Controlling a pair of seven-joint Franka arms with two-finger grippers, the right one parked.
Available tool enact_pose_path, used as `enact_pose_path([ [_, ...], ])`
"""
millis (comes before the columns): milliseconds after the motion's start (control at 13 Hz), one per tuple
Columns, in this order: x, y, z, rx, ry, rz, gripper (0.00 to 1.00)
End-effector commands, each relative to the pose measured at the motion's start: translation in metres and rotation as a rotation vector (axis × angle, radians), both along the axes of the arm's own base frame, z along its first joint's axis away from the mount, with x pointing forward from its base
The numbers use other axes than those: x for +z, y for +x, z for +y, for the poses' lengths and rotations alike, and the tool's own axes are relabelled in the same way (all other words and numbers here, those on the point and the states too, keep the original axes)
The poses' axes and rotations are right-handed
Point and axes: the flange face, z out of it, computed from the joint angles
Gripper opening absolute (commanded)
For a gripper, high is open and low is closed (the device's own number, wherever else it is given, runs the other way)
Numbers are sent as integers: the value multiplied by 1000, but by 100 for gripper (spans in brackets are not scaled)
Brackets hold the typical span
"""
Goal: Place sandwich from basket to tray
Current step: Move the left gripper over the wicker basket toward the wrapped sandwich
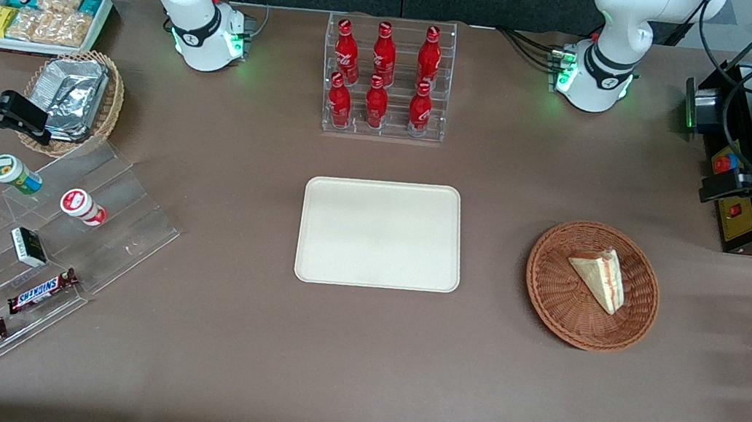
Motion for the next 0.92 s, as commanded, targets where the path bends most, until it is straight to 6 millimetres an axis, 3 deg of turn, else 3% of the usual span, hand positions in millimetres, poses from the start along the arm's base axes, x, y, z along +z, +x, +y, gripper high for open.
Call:
enact_pose_path([
  [0,5,-1,2,-13,15,0,100],
  [154,1,2,-1,-15,3,-5,100],
  [308,-18,6,-2,-4,-1,-10,100],
  [692,-120,1,-4,56,25,-78,100],
  [846,-148,0,-4,84,27,-92,100],
])
